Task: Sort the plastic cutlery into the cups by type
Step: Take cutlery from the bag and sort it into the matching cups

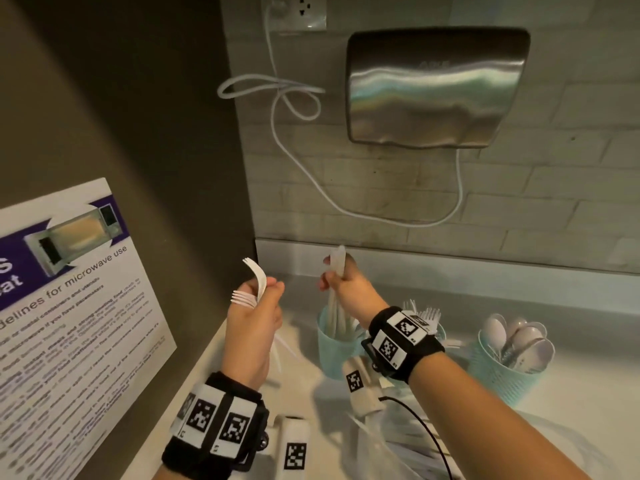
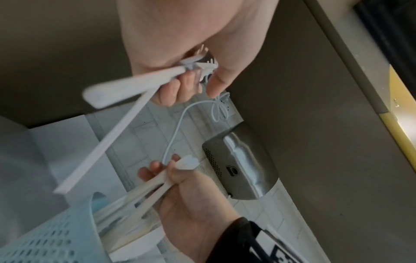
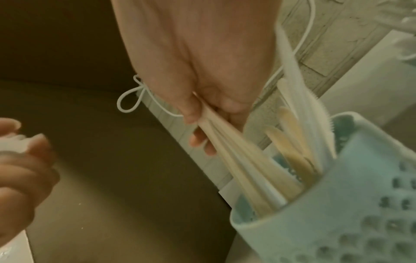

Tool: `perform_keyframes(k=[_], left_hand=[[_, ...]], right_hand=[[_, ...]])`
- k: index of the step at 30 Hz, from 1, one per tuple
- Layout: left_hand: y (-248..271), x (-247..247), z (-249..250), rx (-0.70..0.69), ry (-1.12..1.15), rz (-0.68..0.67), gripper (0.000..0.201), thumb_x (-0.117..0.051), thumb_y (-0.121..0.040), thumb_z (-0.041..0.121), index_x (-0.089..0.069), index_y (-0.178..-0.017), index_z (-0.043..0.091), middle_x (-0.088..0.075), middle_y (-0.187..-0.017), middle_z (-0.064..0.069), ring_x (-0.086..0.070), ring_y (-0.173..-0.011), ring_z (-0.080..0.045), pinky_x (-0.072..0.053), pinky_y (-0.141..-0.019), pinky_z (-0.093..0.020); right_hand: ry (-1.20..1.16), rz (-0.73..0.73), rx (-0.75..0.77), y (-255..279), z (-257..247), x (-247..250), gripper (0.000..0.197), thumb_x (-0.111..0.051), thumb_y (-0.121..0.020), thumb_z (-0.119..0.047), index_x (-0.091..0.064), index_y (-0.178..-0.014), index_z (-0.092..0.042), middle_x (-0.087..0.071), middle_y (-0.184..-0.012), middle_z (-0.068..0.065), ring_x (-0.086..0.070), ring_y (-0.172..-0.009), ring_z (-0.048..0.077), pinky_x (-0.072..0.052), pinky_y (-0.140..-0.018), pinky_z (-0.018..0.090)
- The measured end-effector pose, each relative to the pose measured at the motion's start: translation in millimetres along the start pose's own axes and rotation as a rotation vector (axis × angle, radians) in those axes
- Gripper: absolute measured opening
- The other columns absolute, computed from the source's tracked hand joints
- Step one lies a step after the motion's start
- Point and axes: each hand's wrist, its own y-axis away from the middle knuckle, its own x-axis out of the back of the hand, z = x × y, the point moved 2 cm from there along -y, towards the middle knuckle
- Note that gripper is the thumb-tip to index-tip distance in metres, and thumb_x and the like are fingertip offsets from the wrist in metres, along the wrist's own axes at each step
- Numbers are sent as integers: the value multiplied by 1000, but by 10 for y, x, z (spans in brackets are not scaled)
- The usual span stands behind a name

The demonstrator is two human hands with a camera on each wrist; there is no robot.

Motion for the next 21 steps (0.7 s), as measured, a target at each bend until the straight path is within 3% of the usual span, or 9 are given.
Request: perform_keyframes(k=[2, 6, 8, 10, 12, 16, 19, 21], left_hand=[[-28, -8, -13, 30, 48, -7, 21, -47, -83, -5, -54, -91, 13, -33, -56, 4, -27, -51, -12, -24, -54, -26], [-31, -71, -30, 72, 42, -83, 45, -28, -82, -19, -50, -107, 10, -33, -66, 0, -32, -57, -12, -34, -54, -22], [-7, -129, -52, 55, -44, -128, 43, -32, -86, -18, -47, -116, 10, -34, -69, -1, -36, -60, -13, -36, -60, -24], [28, -191, -59, 8, -120, -203, 33, -40, -93, -8, -45, -117, 14, -43, -76, -2, -47, -64, -12, -43, -64, -23], [52, -271, -37, -40, -170, -297, 23, -44, -95, 0, -45, -114, 14, -53, -81, -5, -56, -64, -8, -48, -64, -19], [6, -539, 76, -114, -140, -347, 19, -46, -94, 1, -48, -105, 16, -60, -64, 0, -58, -56, -6, -48, -56, -18], [-60, -833, 107, -102, -46, -355, 12, -45, -97, 6, -50, -101, 15, -55, -63, 0, -49, -49, -6, -43, -49, -17], [-85, -1068, 68, -61, 21, -372, 12, -42, -98, 10, -52, -97, 16, -46, -61, 0, -41, -46, -5, -36, -46, -16]], right_hand=[[167, -102, -75, 1, 16, -22, 19, -45, -95, -8, -47, -113, -11, -57, -88, 5, -57, -87, 21, -43, -65, 15], [586, -207, -115, 13, -60, 12, 25, -57, -90, -17, -52, -113, -9, -60, -109, 9, -57, -106, 26, -42, -80, 26], [685, -211, -136, 42, -112, 56, 40, -64, -87, -23, -51, -122, -8, -60, -119, 9, -57, -112, 27, -45, -89, 31], [739, -214, -147, 92, -159, 121, 46, -66, -85, -28, -50, -123, -8, -61, -115, 10, -58, -111, 29, -47, -91, 36], [749, -192, -160, 167, -217, 232, 54, -66, -85, -33, -46, -129, -10, -60, -117, 11, -59, -110, 28, -46, -88, 35], [650, -61, -132, 388, -393, 627, 59, -65, -85, -38, -43, -135, -17, -57, -126, 11, -59, -109, 24, -44, -89, 30], [485, 74, -105, 634, -519, 985, 52, -67, -83, -37, -51, -129, -19, -58, -123, 11, -57, -113, 24, -45, -97, 36], [421, 132, -87, 855, -568, 1185, 44, -67, -84, -37, -57, -123, -20, -61, -114, 7, -59, -107, 22, -47, -96, 39]])
